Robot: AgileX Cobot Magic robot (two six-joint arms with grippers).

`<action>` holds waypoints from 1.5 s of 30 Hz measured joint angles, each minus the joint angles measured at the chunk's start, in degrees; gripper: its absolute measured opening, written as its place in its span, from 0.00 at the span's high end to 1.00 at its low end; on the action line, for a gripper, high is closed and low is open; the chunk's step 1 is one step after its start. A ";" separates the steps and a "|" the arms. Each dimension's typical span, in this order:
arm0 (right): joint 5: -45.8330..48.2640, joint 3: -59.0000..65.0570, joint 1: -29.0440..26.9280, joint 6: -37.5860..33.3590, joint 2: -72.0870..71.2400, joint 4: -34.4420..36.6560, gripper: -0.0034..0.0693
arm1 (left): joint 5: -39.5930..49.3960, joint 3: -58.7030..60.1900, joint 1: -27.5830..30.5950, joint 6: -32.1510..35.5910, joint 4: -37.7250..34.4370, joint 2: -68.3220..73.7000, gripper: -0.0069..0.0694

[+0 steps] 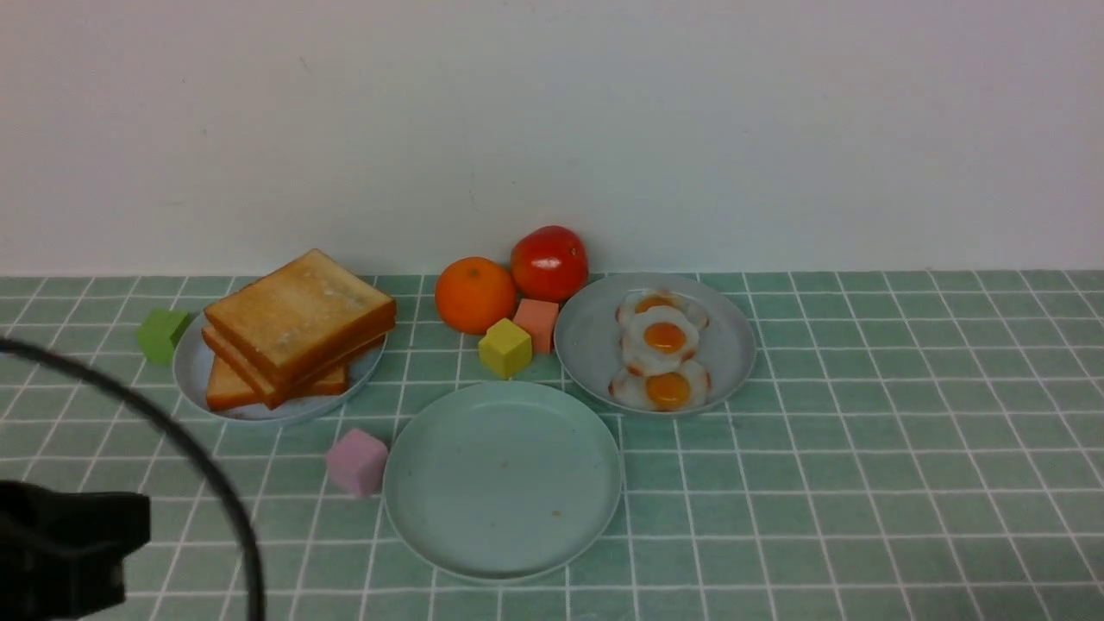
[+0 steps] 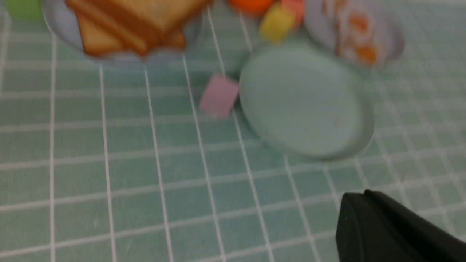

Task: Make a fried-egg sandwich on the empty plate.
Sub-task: Use the left arm to grab a slice of bread

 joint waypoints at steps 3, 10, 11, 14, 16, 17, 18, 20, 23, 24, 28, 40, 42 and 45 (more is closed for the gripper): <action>-4.89 0.00 0.00 4.47 0.00 6.21 0.63 | 0.25 -3.84 -0.16 0.67 0.32 8.18 0.93; 10.32 -12.77 2.79 4.55 4.91 10.45 0.63 | -0.51 -14.67 -0.20 2.81 4.05 27.96 0.93; 14.39 -16.40 3.68 2.63 6.54 9.85 0.63 | -0.51 -15.51 -0.20 2.95 4.40 29.25 0.93; 28.69 -28.63 6.70 -3.63 15.86 7.82 0.63 | -0.50 -21.78 -0.20 3.67 7.01 38.20 0.93; 40.60 -38.40 8.01 -9.15 23.43 6.24 0.63 | -0.27 -27.97 -0.20 4.21 10.41 45.08 0.93; 43.07 -40.41 8.15 -9.76 25.30 5.94 0.63 | -0.01 -28.91 -0.20 4.27 11.00 46.12 0.93; 48.47 -44.98 8.50 -12.96 30.13 4.81 0.63 | 0.52 -32.58 -0.20 4.40 13.74 50.48 0.93; 52.24 -48.80 9.73 -14.51 33.75 3.82 0.67 | 0.91 -36.84 -0.20 4.44 16.10 54.24 0.93; 53.59 -52.34 13.02 -15.67 37.09 3.20 0.79 | 0.96 -42.70 -0.20 4.54 18.60 59.66 0.93; 53.27 -52.71 13.76 -16.10 37.47 3.21 0.85 | 0.96 -44.12 -0.20 4.92 19.14 61.25 0.92; 51.52 -53.00 15.57 -17.79 37.93 3.53 0.97 | 0.84 -48.79 -0.20 9.25 22.09 65.90 0.85; 51.42 -53.11 15.79 -18.60 37.93 3.68 0.97 | -1.05 -50.02 -0.20 16.61 25.30 73.16 0.34; 51.42 -53.11 15.79 -18.60 37.93 3.99 0.96 | -1.47 -50.02 -0.20 16.61 26.34 74.08 0.34; 51.42 -53.11 15.79 -18.60 37.93 4.79 0.96 | -1.60 -50.42 -0.20 16.61 27.37 75.07 0.37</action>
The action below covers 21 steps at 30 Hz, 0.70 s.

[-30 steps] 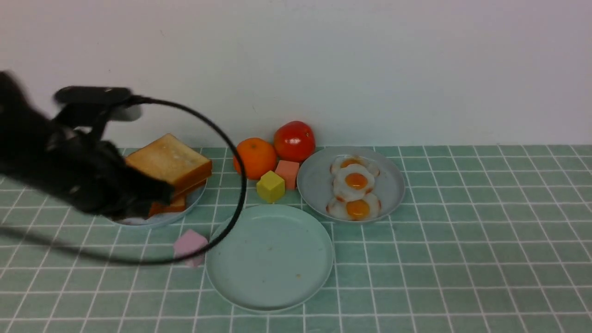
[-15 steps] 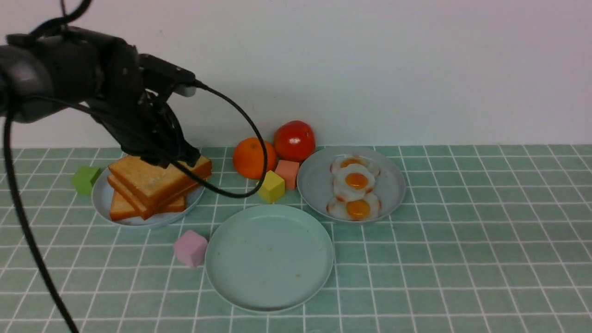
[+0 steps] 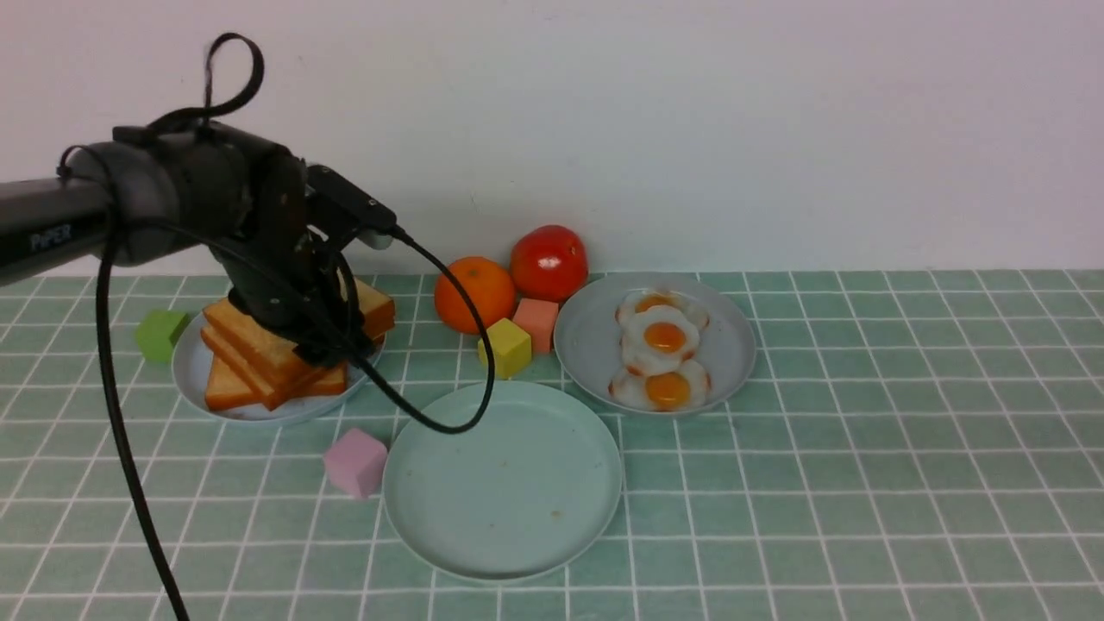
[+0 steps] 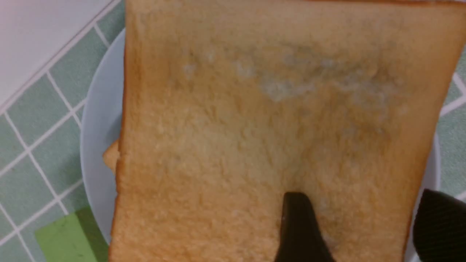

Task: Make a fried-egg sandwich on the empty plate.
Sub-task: Use the left arm to grab a slice of bread, then use the left arm to put a slice of bread into the empty plate in the middle

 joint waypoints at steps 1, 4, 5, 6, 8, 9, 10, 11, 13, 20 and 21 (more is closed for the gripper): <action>0.00 0.00 0.00 0.00 0.00 0.16 0.96 | 0.00 0.00 0.00 0.00 0.16 0.06 0.39; 0.00 0.00 0.00 0.00 0.00 0.71 0.96 | 0.00 -0.11 -0.06 0.00 0.50 0.12 0.51; 0.00 0.00 0.00 0.00 0.00 0.83 0.96 | 0.00 -0.11 -0.13 0.00 0.56 0.12 0.55; 0.00 0.00 0.00 0.00 0.00 0.99 0.96 | 0.00 -0.11 -0.18 0.05 0.68 0.12 0.59; 0.00 0.00 0.00 -0.02 0.00 1.05 0.95 | 0.18 -0.11 -0.42 0.05 1.05 0.06 0.63; 0.00 0.00 0.00 -0.02 0.00 1.05 0.95 | 0.26 -0.11 -0.43 0.05 1.11 -0.01 0.63; 0.00 0.00 0.00 -0.02 0.00 1.10 0.95 | 0.37 -0.11 -0.57 0.13 1.22 -0.36 0.63; 0.05 0.00 0.00 -0.02 0.00 1.10 0.95 | 0.51 -0.11 -0.65 0.18 1.22 -0.73 0.63; 0.05 0.00 0.00 -0.02 0.00 1.10 0.95 | 0.97 -0.04 -0.85 0.18 1.17 -1.70 0.63; 0.05 0.00 0.00 -0.02 0.00 1.10 0.95 | 3.90 0.07 -3.03 -0.42 -2.44 -10.66 0.72; 0.05 0.00 0.00 -0.02 0.00 1.10 0.95 | 4.67 0.07 -3.67 -0.57 -3.32 -11.61 0.72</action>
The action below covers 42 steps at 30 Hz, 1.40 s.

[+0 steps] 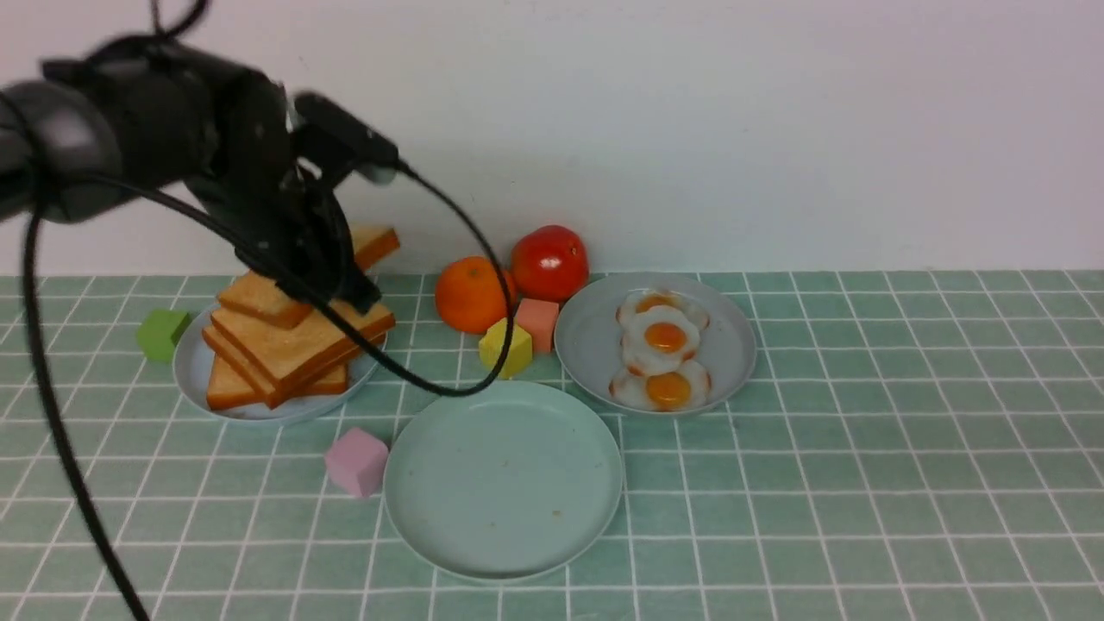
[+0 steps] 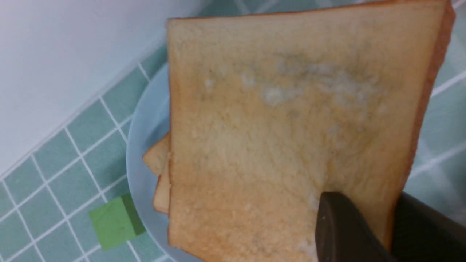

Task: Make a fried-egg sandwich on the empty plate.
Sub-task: Use the left arm to put a slice of bread into the empty plate in the middle, then use the right arm to grab a fried egg

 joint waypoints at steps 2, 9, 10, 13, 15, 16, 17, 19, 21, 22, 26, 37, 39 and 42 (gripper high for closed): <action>0.00 0.00 0.00 0.00 0.00 0.00 0.95 | 1.20 0.94 -2.39 -0.06 -2.69 -3.21 0.72; 0.00 0.00 0.00 -0.37 0.00 -0.06 0.95 | -3.10 14.29 -18.59 0.80 -4.71 -8.17 0.72; 0.00 0.00 0.00 -0.74 0.00 -0.06 0.95 | -4.42 16.25 -20.66 0.72 -3.07 -7.70 0.72; 0.00 0.00 0.00 -1.28 0.00 -0.06 0.94 | -6.85 19.25 -24.23 -1.30 2.14 -5.99 0.73; 0.00 0.00 0.00 -1.44 0.00 -0.06 0.94 | -8.16 19.70 -25.31 -4.81 6.60 -4.32 0.73; 0.00 0.00 0.00 -1.44 0.00 -0.06 0.94 | -8.59 19.81 -25.37 -6.61 7.98 -3.76 0.73; 0.00 0.00 0.00 -1.44 0.00 -0.23 0.94 | -9.13 19.81 -25.37 -8.39 9.64 -3.14 0.73; 0.00 0.00 0.00 -1.44 0.00 -0.23 0.94 | -9.80 19.81 -25.37 -11.27 12.22 -2.03 0.73; 0.00 0.00 0.00 -1.44 0.00 -0.23 0.94 | -10.12 19.81 -25.37 -13.22 14.30 -1.28 0.73; 0.00 0.00 0.00 -1.44 0.00 -0.23 0.94 | -10.12 19.81 -25.37 -13.53 14.50 -1.19 0.73; 0.00 0.00 0.00 -1.46 0.00 -0.12 0.94 | -10.58 19.81 -25.37 -15.37 15.68 -0.01 0.73; -0.06 0.00 0.00 -0.64 0.48 0.18 0.87 | -8.35 19.81 -25.43 -15.37 15.33 0.08 0.37; -0.50 0.00 0.00 0.81 1.68 0.18 0.83 | -7.73 19.81 -25.96 -15.37 13.97 -1.34 0.28; -2.55 0.00 0.00 2.22 5.27 0.44 0.73 | -7.19 19.93 -28.23 -15.37 10.45 -6.29 0.19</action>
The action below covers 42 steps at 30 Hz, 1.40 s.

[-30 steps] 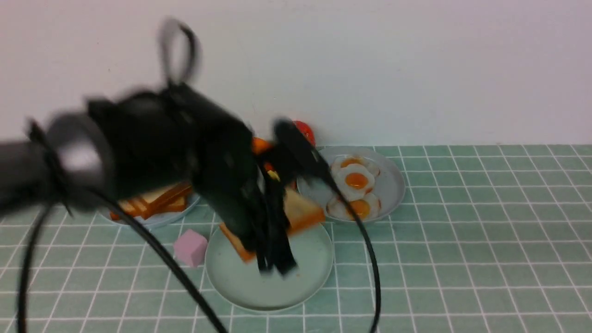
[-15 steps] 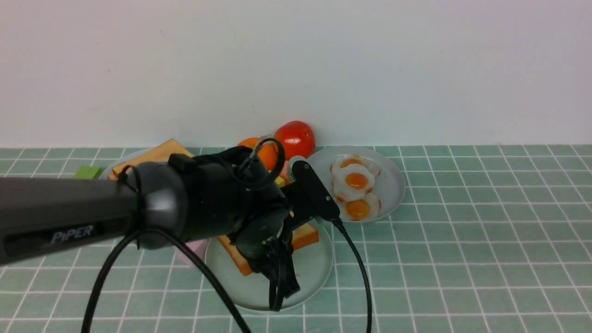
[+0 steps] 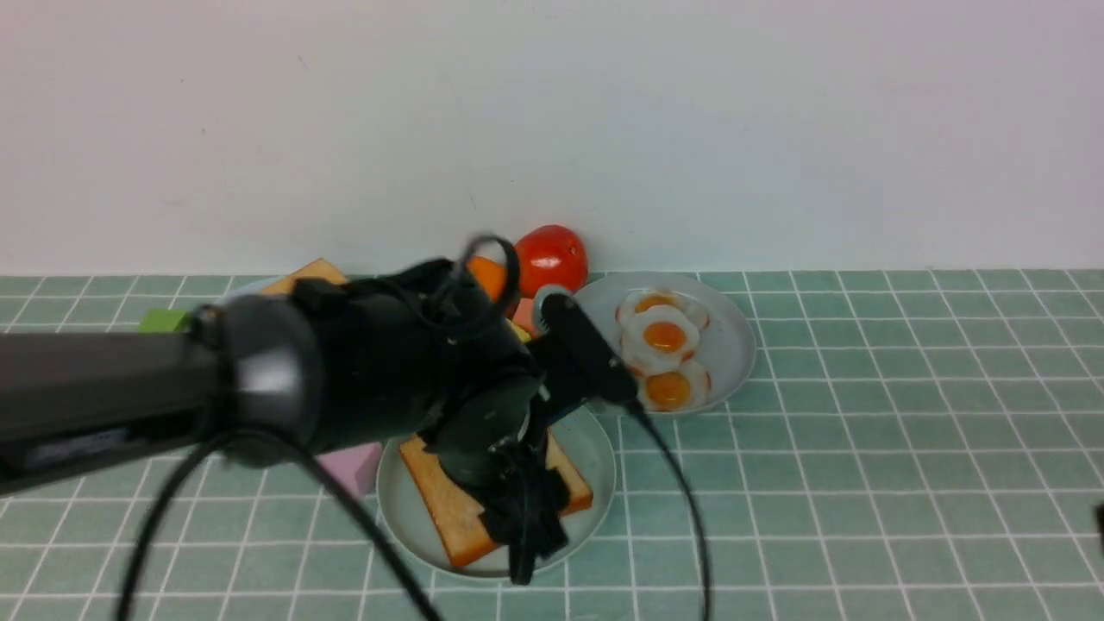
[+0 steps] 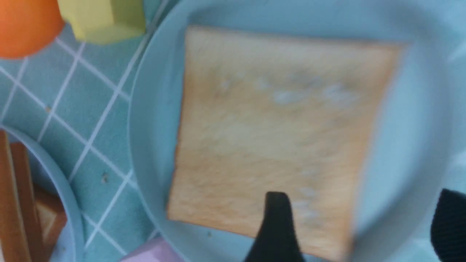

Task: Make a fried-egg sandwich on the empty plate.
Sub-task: Use the right arm to grab a fried egg

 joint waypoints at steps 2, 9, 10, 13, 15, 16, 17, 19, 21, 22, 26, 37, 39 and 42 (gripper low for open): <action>-2.14 0.00 0.00 0.41 2.54 0.35 0.67 | 0.00 0.00 -1.75 0.00 -1.28 -3.45 0.19; -11.22 -2.25 0.00 0.68 18.13 3.14 0.51 | 3.44 0.00 -4.28 -14.44 -2.42 -20.92 0.59; -11.27 -3.34 0.00 0.75 20.34 4.01 0.51 | 5.05 0.00 -3.93 -16.00 -2.28 -23.31 0.69; -11.55 -7.46 0.00 0.69 28.70 6.51 0.51 | 8.43 0.95 -3.32 -18.23 -2.20 -29.37 0.91; -12.01 -10.58 0.00 0.63 33.74 6.97 0.51 | 8.85 3.16 -3.32 -18.87 -2.39 -33.77 0.93; -12.14 -12.05 0.00 0.63 36.01 7.25 0.51 | 8.66 4.12 -3.32 -19.00 -2.65 -35.12 0.93; -12.19 -14.73 -0.25 0.63 40.59 7.54 0.50 | 7.39 7.18 -3.32 -19.25 -3.27 -38.92 0.93; -12.26 -18.31 -0.89 0.63 45.17 8.00 0.50 | 5.57 10.63 -3.32 -19.39 -3.75 -43.00 0.93; -12.26 -21.52 -2.13 0.63 50.25 8.92 0.50 | 2.36 14.80 -3.32 -19.68 -3.86 -47.72 0.93; -12.26 -23.14 -2.62 0.63 51.95 9.39 0.50 | 1.40 16.67 -3.32 -20.22 -3.86 -49.74 0.93; -11.84 -31.03 -5.80 -0.15 62.80 14.72 0.48 | -5.55 25.46 -3.32 -24.29 -3.81 -58.44 0.93; -13.24 -46.91 -8.15 -2.05 83.98 26.19 0.44 | -19.79 31.40 -3.32 -28.40 -3.34 -63.42 0.93; -13.45 -48.44 -8.15 -2.05 86.16 27.10 0.44 | -20.65 31.40 -3.32 -28.42 -3.23 -63.36 0.93; -13.94 -51.46 -8.15 -2.05 89.87 28.11 0.44 | -21.21 31.40 -3.32 -28.42 -3.06 -63.36 0.93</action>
